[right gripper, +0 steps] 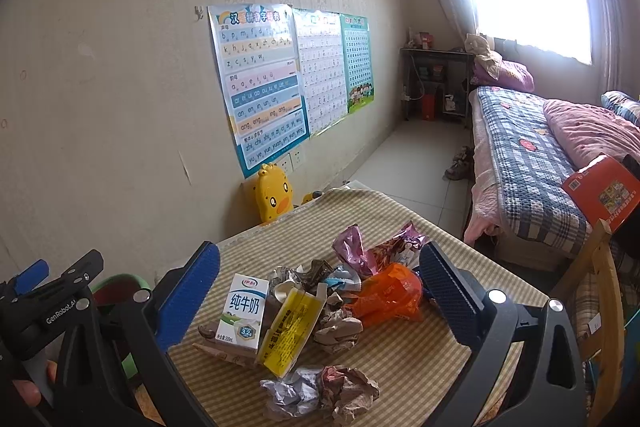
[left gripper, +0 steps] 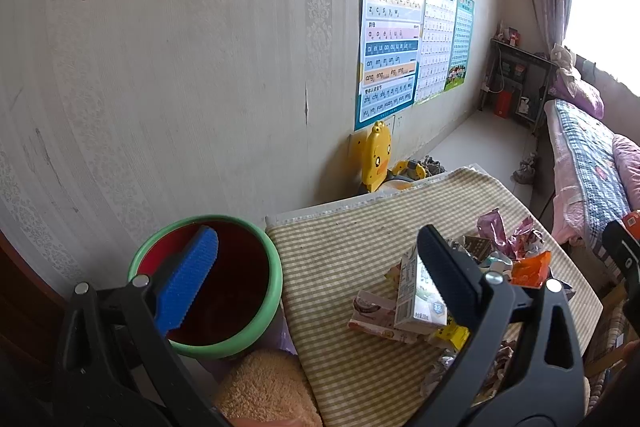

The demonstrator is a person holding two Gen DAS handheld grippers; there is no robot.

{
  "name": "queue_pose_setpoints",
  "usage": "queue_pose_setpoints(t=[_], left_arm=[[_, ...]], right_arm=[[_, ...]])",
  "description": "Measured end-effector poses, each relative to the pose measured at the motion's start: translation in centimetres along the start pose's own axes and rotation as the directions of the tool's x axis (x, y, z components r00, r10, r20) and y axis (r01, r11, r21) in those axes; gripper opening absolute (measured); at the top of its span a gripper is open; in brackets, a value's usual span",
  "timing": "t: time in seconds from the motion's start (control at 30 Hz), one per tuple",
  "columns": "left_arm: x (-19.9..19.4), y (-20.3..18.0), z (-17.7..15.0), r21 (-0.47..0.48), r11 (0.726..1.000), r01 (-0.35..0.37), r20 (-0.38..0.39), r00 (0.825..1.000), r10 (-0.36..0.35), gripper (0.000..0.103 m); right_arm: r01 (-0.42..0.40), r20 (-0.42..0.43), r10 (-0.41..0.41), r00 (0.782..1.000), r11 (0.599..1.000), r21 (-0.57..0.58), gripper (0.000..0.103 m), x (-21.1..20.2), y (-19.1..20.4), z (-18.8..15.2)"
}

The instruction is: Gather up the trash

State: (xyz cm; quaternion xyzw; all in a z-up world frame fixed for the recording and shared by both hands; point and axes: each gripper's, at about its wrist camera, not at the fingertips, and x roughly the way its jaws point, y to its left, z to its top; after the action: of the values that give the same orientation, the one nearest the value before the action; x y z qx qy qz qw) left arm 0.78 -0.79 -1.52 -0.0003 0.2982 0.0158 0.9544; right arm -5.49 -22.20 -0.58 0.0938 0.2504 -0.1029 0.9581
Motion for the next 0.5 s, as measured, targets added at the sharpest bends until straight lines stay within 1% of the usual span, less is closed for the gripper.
queue_pose_setpoints(t=[0.5], left_arm=[[0.09, 0.13, -0.06, 0.0, 1.0, -0.004, -0.004, 1.0, 0.004, 0.098]], right_arm=[[-0.004, -0.004, 0.004, 1.0, 1.0, -0.001, 0.095, -0.01, 0.45, -0.24]])
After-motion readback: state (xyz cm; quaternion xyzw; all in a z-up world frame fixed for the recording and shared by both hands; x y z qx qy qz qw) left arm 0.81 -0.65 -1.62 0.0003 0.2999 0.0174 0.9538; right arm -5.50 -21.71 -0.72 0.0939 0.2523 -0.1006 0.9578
